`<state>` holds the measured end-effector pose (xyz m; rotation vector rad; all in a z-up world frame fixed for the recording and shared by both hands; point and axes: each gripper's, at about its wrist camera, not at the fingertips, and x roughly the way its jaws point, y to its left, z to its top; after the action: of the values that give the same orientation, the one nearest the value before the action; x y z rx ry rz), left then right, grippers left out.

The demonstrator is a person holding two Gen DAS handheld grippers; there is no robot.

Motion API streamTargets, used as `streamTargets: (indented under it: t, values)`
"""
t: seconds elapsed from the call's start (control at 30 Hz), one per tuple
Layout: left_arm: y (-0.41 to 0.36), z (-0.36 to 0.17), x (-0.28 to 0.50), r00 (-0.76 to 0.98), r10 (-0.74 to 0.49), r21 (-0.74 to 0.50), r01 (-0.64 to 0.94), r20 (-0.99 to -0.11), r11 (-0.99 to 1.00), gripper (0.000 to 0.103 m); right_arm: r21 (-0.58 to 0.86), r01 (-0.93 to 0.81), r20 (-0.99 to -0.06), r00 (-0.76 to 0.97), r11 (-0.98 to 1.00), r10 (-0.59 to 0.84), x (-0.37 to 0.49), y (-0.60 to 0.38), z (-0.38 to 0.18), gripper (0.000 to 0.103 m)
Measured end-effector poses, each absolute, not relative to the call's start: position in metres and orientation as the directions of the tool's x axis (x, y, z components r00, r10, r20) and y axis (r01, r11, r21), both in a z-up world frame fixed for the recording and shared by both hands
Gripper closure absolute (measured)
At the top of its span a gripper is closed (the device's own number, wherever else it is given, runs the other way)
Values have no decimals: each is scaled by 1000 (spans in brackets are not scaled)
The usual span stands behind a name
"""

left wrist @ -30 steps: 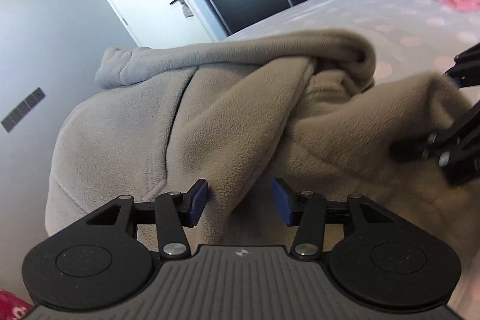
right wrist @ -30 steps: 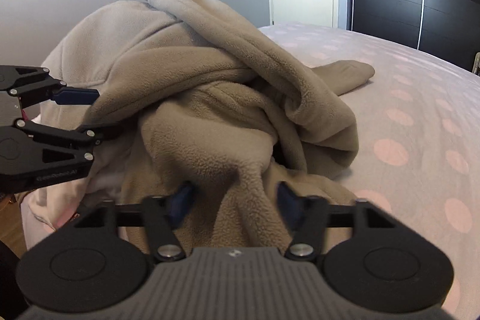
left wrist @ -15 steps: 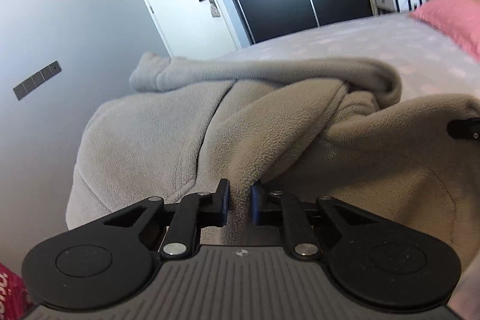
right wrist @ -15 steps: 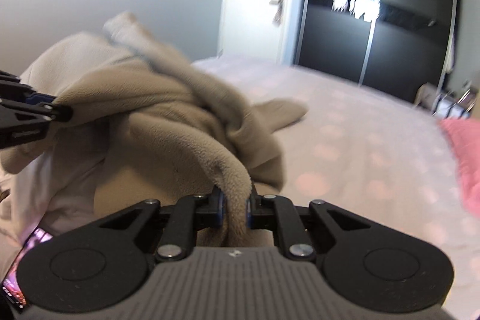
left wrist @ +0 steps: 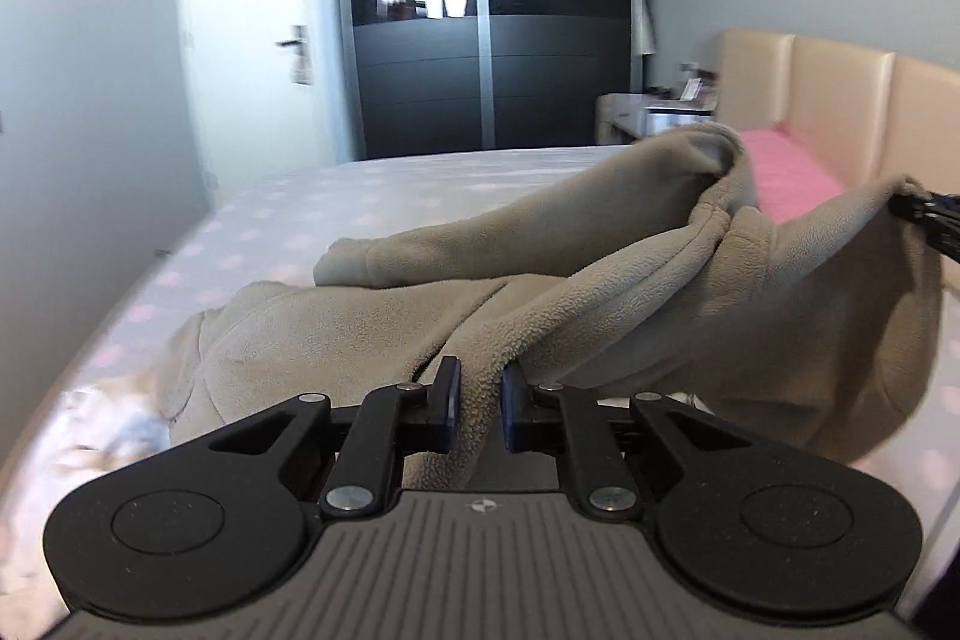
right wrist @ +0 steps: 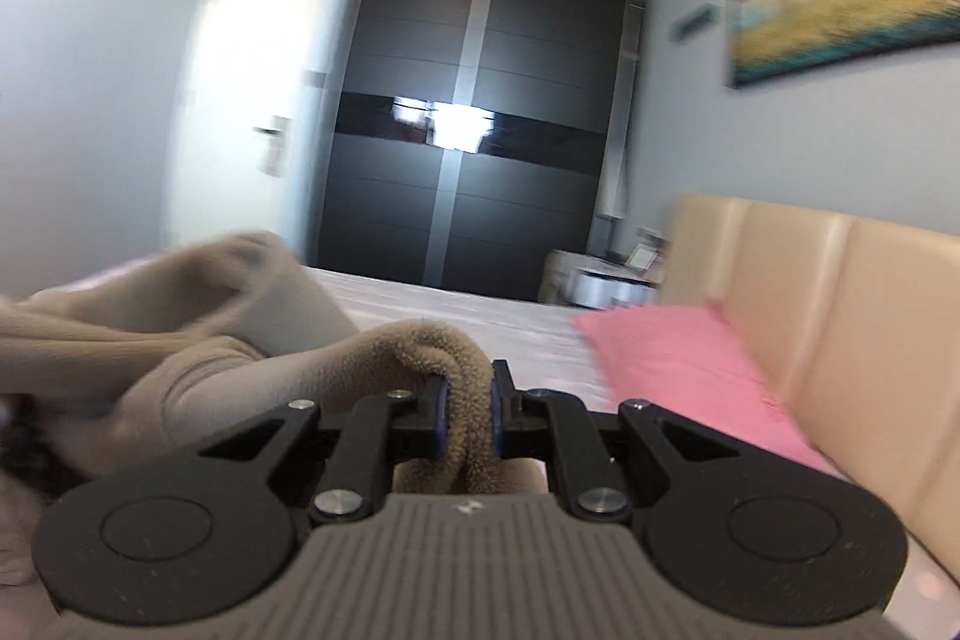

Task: Fold clothes
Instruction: 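Lift the hoodie with both grippers and spread it flat across the bed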

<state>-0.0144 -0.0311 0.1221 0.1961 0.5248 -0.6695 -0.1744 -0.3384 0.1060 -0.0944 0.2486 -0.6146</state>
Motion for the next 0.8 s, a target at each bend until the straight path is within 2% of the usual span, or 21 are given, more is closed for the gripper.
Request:
streamTargets:
  t: [0.17,0.33,0.43,0.47,0.53,0.6,0.7,0.8]
  values:
    - [-65,80,-23,454,-625,-86,763,-635,641,93,-204,664,-364,631,720,-685,-191,-381,61,89]
    - [-96,19,-44,269,-618,-105,859,-739,500,93,-274,730,-482,459,626,-746,-207,-417,11,88]
    - [-107,-10,-53,187,-586,-109,895,-788,432,93,-319,706,-551,405,632,-730,-213,-432,-8,87]
    - [-110,-18,-56,171,-569,-101,904,-804,415,93,-311,689,-581,407,654,-705,-216,-434,-13,86]
    - [-109,-27,-61,168,-539,-71,916,-826,395,92,-276,668,-619,426,691,-659,-223,-433,-18,76]
    - [-98,-25,-59,167,-547,-77,915,-820,395,91,-276,652,-626,435,706,-647,-232,-421,-19,68]
    - [-88,-18,-51,165,-555,-102,903,-815,418,82,-267,620,-624,471,737,-623,-245,-401,-14,66]
    - [-85,-13,-40,200,-529,-73,890,-825,451,81,-292,602,-574,511,743,-640,-247,-385,-5,62]
